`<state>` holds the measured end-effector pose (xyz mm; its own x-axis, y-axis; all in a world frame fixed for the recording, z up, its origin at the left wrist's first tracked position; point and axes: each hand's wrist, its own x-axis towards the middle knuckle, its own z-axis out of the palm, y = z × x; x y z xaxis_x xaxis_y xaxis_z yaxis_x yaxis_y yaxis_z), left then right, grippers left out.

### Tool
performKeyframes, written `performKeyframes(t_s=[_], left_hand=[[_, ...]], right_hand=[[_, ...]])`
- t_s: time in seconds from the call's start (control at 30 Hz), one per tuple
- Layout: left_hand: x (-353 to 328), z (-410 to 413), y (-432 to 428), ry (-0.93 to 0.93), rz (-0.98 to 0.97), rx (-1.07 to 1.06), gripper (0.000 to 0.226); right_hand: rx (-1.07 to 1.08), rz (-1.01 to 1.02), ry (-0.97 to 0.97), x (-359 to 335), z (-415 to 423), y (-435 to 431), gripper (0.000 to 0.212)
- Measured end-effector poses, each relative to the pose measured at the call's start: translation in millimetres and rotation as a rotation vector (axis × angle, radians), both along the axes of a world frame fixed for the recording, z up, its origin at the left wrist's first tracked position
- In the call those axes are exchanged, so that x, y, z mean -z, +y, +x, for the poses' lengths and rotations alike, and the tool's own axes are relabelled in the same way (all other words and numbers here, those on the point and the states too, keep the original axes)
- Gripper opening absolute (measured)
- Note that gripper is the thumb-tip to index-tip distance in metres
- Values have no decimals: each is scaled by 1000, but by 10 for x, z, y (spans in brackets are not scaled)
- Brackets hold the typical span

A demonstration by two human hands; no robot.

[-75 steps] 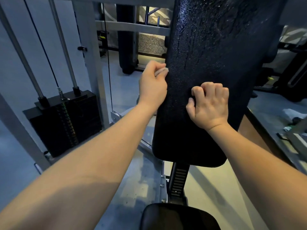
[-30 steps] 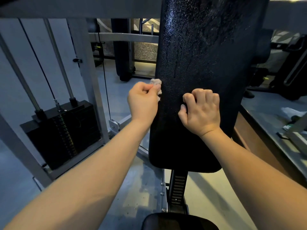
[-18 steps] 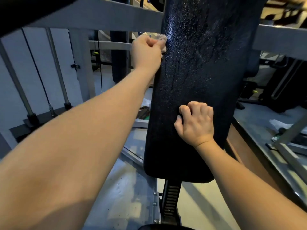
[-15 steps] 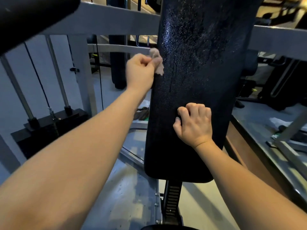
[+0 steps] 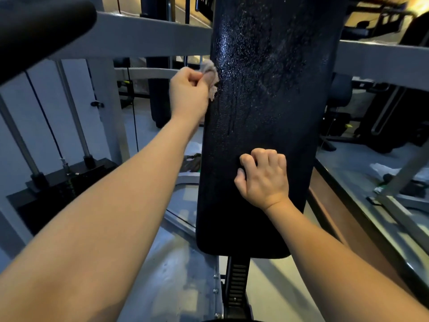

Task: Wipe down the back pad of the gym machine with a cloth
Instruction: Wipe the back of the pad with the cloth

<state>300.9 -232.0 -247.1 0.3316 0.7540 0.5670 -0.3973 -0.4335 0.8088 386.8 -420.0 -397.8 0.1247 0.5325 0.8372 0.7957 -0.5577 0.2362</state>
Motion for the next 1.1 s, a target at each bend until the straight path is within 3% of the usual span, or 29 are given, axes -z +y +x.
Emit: performKeyframes(t_s=[0.2, 0.33, 0.47, 0.63, 0.97, 1.1], left_hand=[[959, -402, 21, 174, -71, 119, 26], [386, -185, -1, 57, -71, 96, 26], [75, -67, 106, 127, 58, 23, 29], [644, -322, -44, 242, 138, -24, 40], [1689, -873, -452, 477, 38, -12, 36], [1942, -1111, -529, 698, 63, 13, 26]], right_hand=[[2, -5, 5, 8, -17, -15, 31], [-4, -15, 4, 2, -6, -10, 33], [-21, -7, -7, 2, 8, -9, 32], [-22, 6, -22, 24, 21, 6, 30], [-3, -21, -11, 43, 26, -2, 32], [-3, -40, 24, 16, -16, -29, 31]])
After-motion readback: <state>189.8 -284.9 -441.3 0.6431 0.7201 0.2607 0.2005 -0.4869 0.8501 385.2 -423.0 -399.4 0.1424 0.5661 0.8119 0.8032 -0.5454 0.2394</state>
